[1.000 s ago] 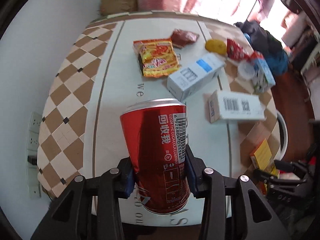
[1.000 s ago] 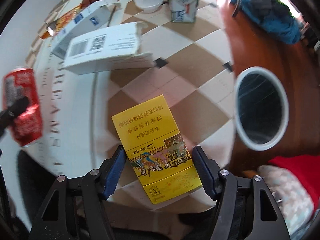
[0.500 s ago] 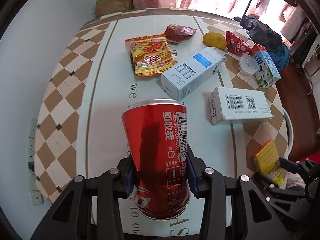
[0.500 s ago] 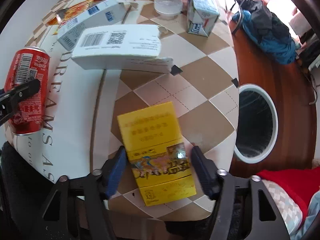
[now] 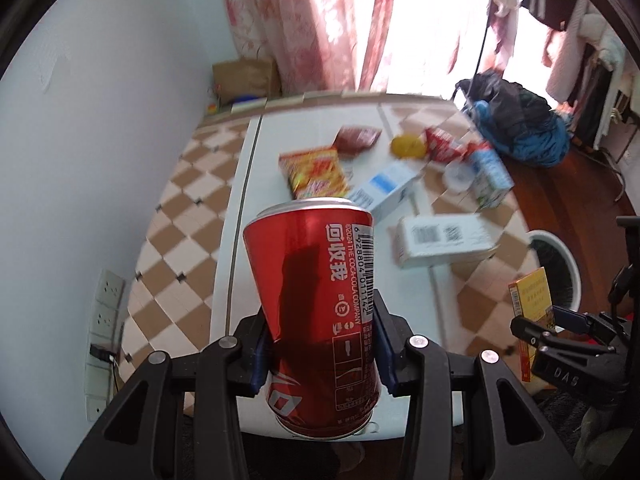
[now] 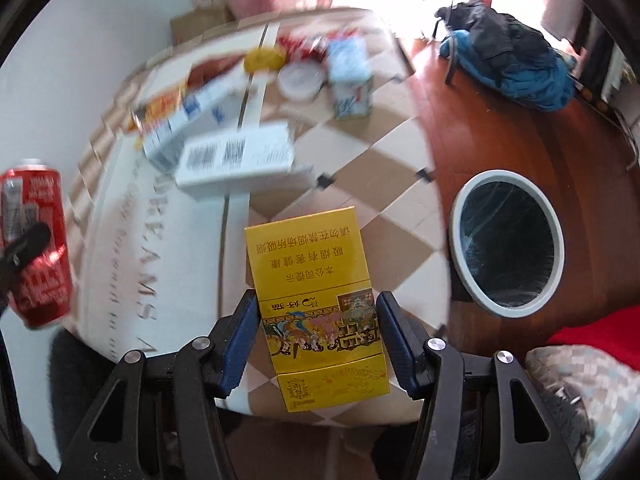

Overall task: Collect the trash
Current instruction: 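Carry the red can and yellow box over the white bin with both tools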

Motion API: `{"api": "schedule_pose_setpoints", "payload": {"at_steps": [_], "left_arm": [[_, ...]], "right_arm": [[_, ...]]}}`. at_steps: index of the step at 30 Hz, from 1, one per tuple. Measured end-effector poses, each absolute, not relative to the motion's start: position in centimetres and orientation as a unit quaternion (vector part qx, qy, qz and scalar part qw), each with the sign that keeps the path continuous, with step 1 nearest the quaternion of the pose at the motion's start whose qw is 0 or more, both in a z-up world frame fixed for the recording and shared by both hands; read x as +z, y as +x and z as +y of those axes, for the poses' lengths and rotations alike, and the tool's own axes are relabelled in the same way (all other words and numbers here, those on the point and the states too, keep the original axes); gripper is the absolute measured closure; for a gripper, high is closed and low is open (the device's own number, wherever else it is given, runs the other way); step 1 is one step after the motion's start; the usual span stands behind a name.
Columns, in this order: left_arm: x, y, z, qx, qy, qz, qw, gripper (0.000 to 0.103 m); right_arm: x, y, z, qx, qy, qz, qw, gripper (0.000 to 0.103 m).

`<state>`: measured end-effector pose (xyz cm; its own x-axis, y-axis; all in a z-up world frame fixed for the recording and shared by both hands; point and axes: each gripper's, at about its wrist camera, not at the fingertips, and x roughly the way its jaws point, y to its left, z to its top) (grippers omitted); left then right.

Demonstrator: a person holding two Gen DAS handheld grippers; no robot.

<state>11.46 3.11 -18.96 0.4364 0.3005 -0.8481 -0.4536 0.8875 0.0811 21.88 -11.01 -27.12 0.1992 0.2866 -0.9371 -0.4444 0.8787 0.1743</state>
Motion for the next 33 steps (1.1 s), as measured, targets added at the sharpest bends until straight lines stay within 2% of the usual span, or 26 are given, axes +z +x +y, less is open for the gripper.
{"api": "schedule_pose_setpoints", "payload": {"at_steps": [9, 15, 23, 33], "left_arm": [[-13.3, 16.4, -4.7, 0.135, -0.044, 0.441, 0.886, 0.064], [-15.1, 24.8, -13.0, 0.030, -0.047, 0.458, 0.887, 0.064], [-23.9, 35.0, -19.4, -0.062, -0.092, 0.551, 0.827, 0.064], [-32.2, 43.5, -23.7, -0.083, -0.103, 0.641, 0.756, 0.063]], "right_arm": [[-19.7, 26.4, -22.8, 0.213, 0.051, 0.533, 0.817, 0.042], [-19.6, 30.9, -32.9, 0.151, 0.089, 0.535, 0.826, 0.042], [-27.8, 37.7, -42.0, 0.079, 0.115, 0.599, 0.788, 0.042], [-38.3, 43.4, -44.2, 0.061, 0.154, 0.654, 0.738, 0.042]]}}
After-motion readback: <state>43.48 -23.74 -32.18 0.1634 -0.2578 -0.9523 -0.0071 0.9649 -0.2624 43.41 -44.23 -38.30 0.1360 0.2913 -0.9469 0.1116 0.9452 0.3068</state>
